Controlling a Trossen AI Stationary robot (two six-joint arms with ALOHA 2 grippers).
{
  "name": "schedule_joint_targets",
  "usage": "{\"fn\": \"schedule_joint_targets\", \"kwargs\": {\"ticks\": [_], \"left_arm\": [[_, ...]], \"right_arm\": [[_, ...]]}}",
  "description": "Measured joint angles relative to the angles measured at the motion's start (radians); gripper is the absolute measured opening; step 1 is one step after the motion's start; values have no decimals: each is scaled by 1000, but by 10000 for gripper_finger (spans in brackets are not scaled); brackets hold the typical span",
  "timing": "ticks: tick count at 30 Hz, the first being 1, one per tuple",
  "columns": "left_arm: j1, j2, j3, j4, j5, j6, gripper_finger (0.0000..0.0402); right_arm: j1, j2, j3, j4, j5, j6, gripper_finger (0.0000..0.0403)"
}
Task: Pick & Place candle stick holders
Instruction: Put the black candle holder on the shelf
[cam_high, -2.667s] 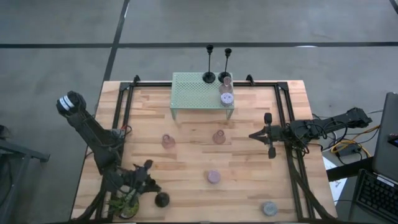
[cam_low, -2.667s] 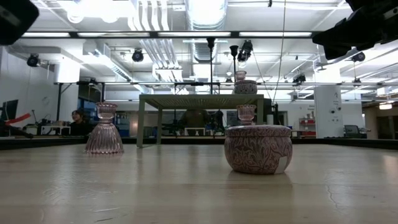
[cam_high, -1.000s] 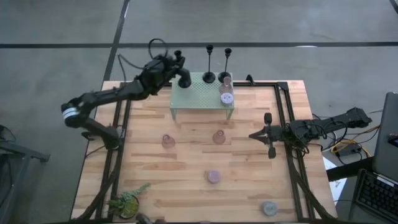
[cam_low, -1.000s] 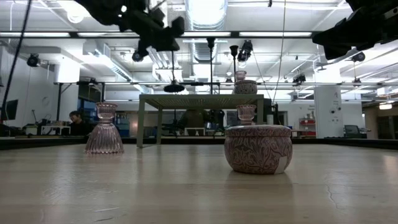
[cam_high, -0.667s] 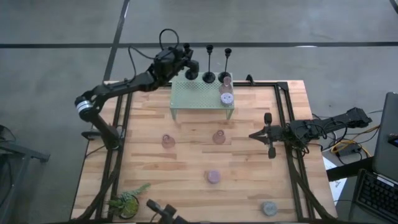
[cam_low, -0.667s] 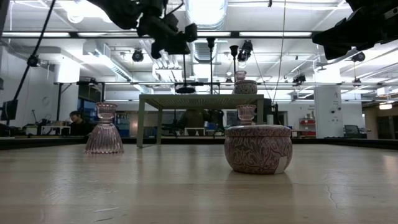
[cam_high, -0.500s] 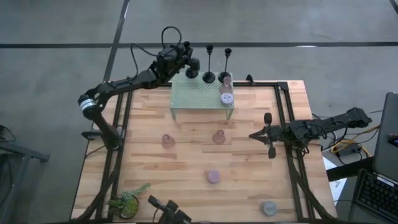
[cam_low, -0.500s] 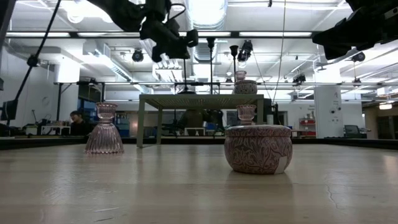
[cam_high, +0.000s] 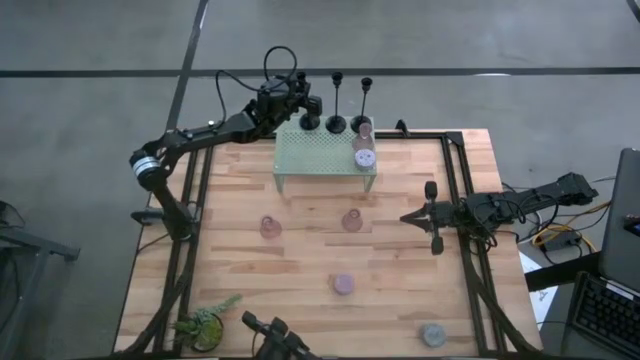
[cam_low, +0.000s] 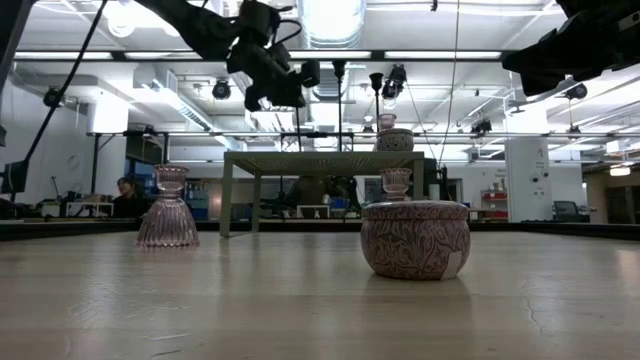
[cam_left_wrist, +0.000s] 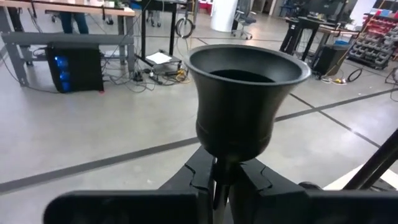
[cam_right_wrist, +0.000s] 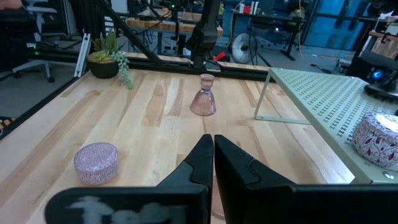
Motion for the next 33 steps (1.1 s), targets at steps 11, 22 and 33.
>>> {"fn": "schedule_joint_targets", "kwargs": {"ticks": [11,22,33], "left_arm": [[-1,-2,-13,-17,0,34,33],[-2,-6,-16,-35,28,111,42],[-2,-7,-17,-38,96,116,44]], "right_arm": [[0,0,0,0,0,0,8],[0,0,0,0,0,0,8],[0,0,0,0,0,0,8]]}}
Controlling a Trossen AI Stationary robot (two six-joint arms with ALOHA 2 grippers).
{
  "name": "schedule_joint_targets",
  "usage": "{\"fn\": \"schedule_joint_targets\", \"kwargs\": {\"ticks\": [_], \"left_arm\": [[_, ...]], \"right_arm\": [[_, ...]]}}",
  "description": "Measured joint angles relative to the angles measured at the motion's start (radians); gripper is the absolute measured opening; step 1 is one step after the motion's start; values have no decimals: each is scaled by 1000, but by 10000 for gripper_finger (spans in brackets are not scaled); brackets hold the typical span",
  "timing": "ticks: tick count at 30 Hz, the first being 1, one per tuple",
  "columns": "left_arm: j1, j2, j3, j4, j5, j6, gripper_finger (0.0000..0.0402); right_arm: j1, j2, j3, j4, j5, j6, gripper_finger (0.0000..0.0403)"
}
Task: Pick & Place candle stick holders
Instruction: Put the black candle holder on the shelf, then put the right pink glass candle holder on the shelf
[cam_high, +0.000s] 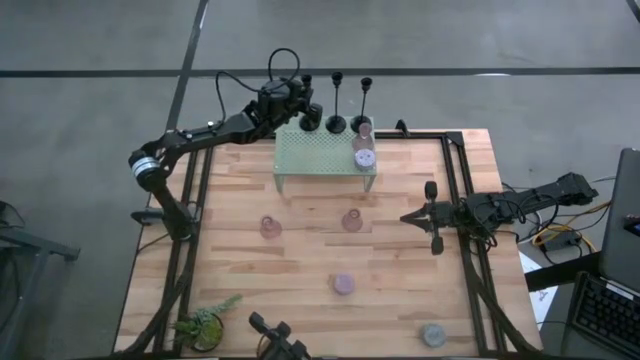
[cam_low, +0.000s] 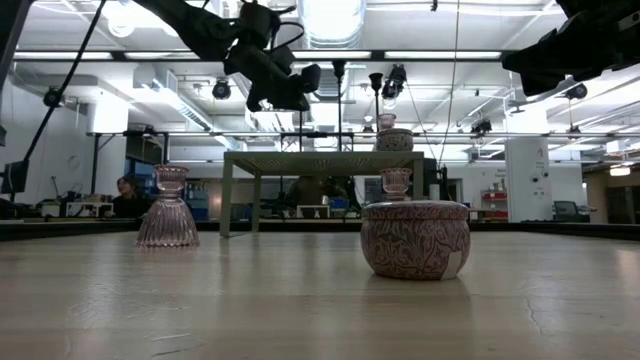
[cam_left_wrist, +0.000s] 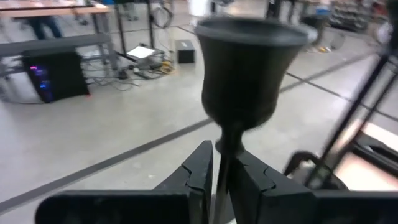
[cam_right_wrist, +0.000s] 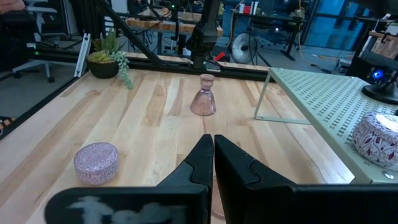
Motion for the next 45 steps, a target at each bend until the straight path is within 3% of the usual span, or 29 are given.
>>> {"fn": "schedule_joint_targets", "kwargs": {"ticks": [9,21,29,40,45], "left_arm": [[0,-3,0,-69,46,50,55],[-5,-79,0,-239,43,49,158],[-30,-165,-13,-383,48,44,163],[-182,-296,-15,-702,229,91,163],[-320,-330,-16,-686,240,86,163]], "right_arm": [[0,0,0,0,0,0,8],[0,0,0,0,0,0,8],[0,0,0,0,0,0,8],[0,0,0,0,0,0,8],[0,0,0,0,0,0,8]]}}
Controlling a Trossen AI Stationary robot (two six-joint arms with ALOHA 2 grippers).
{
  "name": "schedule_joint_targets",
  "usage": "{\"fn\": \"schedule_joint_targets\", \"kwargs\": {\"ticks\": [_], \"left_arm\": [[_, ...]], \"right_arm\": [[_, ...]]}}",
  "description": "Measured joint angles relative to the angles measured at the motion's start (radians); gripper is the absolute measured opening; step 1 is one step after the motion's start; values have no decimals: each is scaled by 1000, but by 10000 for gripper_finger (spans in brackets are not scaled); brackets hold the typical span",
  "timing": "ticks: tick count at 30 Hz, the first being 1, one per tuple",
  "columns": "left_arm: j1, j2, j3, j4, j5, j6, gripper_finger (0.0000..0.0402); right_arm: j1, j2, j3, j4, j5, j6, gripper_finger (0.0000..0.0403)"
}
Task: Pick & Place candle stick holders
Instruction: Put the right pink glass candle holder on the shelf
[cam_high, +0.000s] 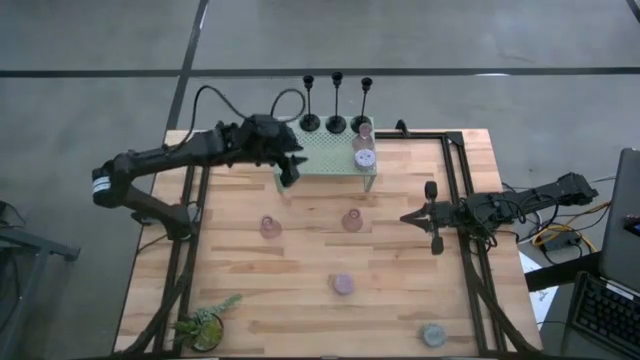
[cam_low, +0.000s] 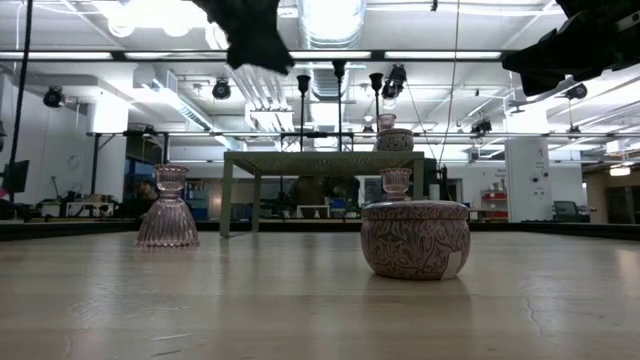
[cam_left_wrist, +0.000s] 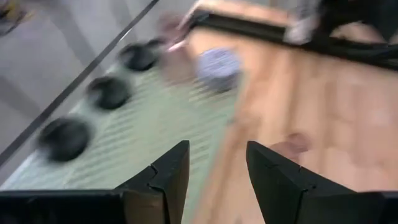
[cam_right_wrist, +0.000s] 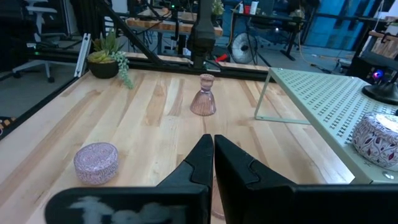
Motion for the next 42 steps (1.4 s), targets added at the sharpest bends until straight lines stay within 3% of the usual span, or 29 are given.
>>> {"fn": "schedule_joint_targets", "kwargs": {"ticks": [6,10,21,28,42], "left_arm": [[-207,58,-19,194,-1,66,163],[-275,132,-20,304,-27,88,163],[-276,335,-19,399,-37,173,163],[-271,476,45,416,-37,169,163],[-268,585,79,393,-34,175,163]], "right_arm": [[0,0,0,0,0,0,8],[0,0,0,0,0,0,8],[0,0,0,0,0,0,8],[0,0,0,0,0,0,8],[0,0,0,-2,0,0,8]]}}
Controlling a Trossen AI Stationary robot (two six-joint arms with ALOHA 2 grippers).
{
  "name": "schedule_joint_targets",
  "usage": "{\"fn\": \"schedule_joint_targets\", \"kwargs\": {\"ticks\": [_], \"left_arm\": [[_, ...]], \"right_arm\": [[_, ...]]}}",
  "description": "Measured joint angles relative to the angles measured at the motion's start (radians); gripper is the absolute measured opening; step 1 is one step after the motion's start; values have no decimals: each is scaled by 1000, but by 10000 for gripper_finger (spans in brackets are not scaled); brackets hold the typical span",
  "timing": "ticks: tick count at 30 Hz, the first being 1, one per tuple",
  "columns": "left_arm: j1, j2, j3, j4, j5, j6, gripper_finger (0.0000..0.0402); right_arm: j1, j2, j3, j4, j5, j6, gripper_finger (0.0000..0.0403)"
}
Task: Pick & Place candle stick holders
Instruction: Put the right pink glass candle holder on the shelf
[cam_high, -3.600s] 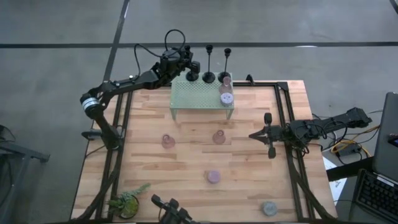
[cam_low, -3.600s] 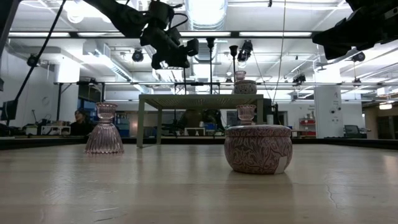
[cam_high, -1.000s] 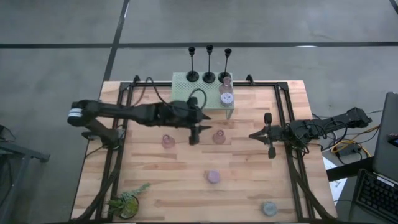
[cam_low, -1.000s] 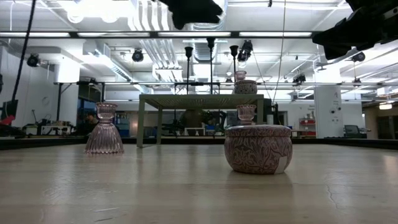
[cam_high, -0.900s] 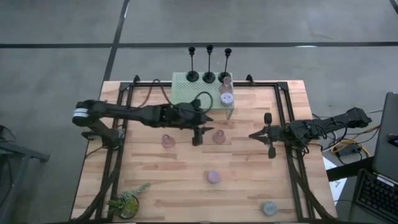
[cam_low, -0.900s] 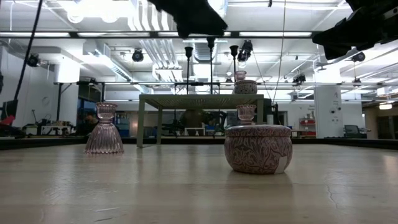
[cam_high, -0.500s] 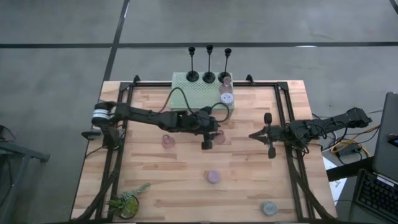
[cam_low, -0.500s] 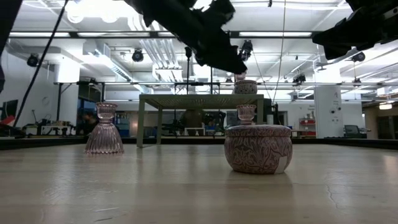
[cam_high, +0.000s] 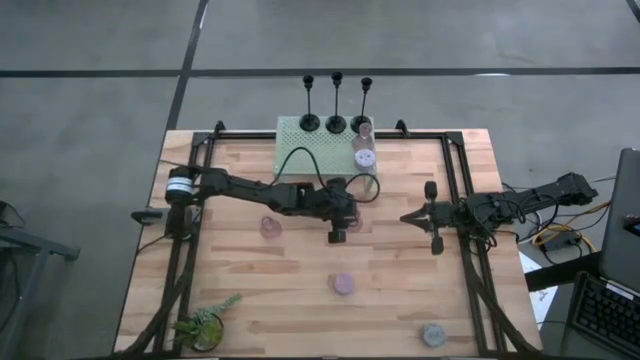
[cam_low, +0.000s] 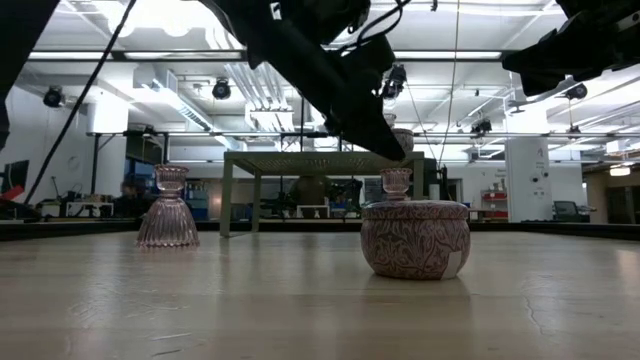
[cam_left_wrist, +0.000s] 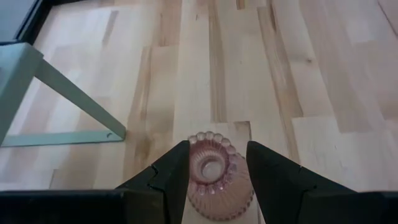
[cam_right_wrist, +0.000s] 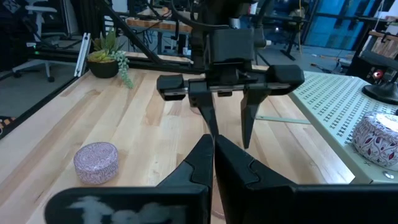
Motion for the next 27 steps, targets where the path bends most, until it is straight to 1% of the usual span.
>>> {"fn": "schedule_joint_targets", "kwargs": {"ticks": [5,10,15,19,25,27], "left_arm": [[-1,23,0,-24,24,1,163],[-1,52,3,2,22,18,163],[-1,54,3,-2,-39,20,156],[-1,55,3,-11,-76,42,124],[-1,53,3,-18,-79,50,44],[-3,52,3,-23,-83,56,25]], "right_arm": [[0,0,0,0,0,0,8],[0,0,0,0,0,0,8],[0,0,0,0,0,0,8],[0,0,0,1,0,0,8],[0,0,0,1,0,0,8],[0,0,0,1,0,0,8]]}}
